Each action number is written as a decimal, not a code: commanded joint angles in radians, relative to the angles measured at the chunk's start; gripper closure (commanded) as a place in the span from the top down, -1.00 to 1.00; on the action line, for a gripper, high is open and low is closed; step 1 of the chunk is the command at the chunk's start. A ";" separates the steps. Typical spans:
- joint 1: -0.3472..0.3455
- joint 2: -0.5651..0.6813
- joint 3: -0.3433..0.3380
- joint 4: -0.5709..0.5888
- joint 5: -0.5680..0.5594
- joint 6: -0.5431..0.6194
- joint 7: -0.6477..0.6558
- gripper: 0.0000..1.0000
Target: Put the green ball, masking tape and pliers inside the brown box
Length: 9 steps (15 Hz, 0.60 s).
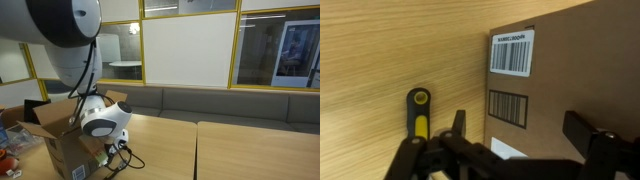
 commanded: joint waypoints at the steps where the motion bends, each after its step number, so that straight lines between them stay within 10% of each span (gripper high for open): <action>1: 0.089 0.029 -0.075 0.015 -0.125 0.018 0.057 1.00; 9: 0.169 0.090 -0.157 0.068 -0.535 0.052 0.273 1.00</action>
